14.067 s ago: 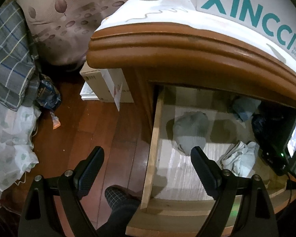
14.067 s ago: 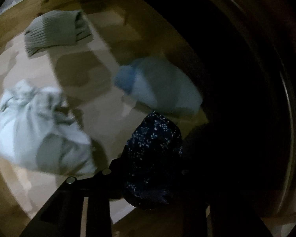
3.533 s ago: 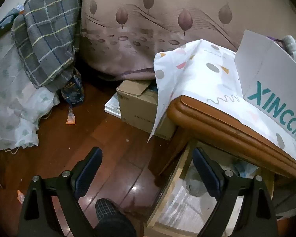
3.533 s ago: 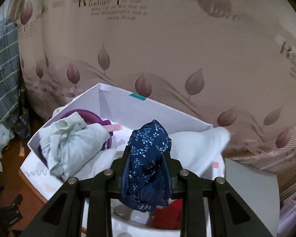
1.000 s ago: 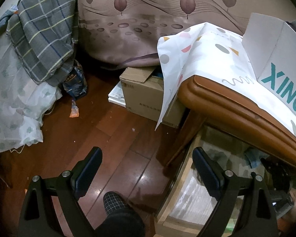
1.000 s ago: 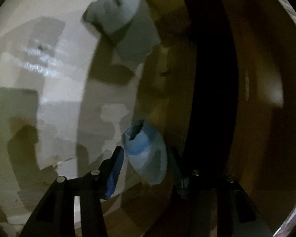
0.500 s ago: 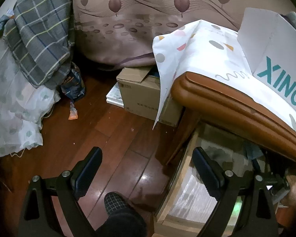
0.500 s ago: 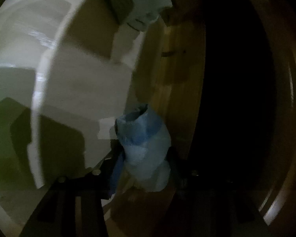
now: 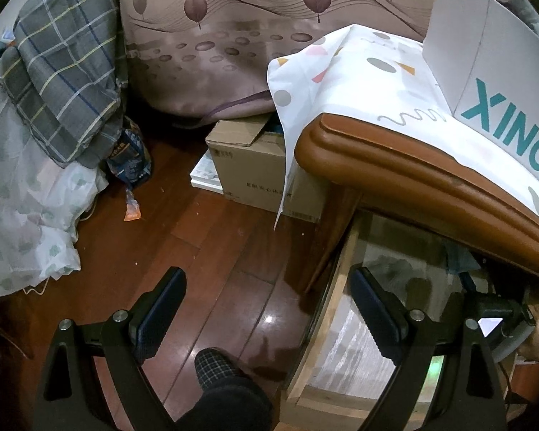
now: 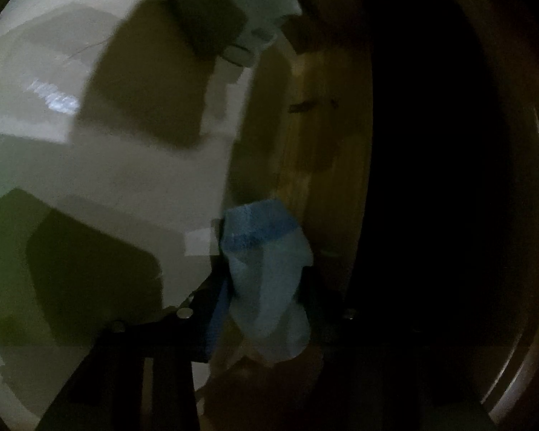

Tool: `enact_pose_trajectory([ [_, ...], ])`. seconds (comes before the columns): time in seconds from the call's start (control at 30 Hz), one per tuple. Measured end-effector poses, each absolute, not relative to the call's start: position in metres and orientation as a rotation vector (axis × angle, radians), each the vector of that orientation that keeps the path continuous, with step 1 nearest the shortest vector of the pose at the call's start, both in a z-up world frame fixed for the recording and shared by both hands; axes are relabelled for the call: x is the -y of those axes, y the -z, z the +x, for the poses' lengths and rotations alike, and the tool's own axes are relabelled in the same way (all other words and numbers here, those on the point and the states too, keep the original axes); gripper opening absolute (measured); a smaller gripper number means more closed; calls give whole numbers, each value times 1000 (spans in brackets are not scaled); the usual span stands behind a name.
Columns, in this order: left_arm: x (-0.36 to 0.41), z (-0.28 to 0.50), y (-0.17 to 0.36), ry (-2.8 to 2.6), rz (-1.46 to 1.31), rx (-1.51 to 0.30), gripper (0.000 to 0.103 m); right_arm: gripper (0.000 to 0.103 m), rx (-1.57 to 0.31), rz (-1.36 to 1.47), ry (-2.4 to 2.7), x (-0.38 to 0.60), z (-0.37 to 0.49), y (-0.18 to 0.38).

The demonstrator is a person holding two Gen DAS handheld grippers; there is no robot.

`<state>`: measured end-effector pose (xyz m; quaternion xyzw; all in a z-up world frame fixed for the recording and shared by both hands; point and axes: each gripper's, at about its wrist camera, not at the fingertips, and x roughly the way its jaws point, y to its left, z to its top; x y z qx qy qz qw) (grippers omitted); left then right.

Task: Take underwear out of drawer
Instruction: 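Grasp the light blue sock in the drawer with the right gripper, then lift the light blue sock with the right gripper while the left gripper lowers toward the grey sock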

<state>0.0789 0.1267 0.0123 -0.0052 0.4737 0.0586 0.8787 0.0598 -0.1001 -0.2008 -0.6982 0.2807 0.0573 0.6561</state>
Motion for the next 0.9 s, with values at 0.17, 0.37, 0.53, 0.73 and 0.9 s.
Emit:
enact_pose_trajectory([
  [0.17,-127,79,-11,-121,-14,-995,91,29,-664,-1538,-104,100,65,197],
  [0.37,-129,80,-9,-128,-13,-1002,91,28,-711,-1493,-119,94,60,186],
  [0.53,-130,82,-5,-119,-22,-1017,91,28,-805,-1378,-166,96,56,163],
  [0.73,-126,82,-2,-121,-4,-1018,91,28,-882,-1187,-202,94,48,116],
  [0.9,-121,82,1,-117,10,-1026,91,28,-899,-982,-220,89,29,70],
])
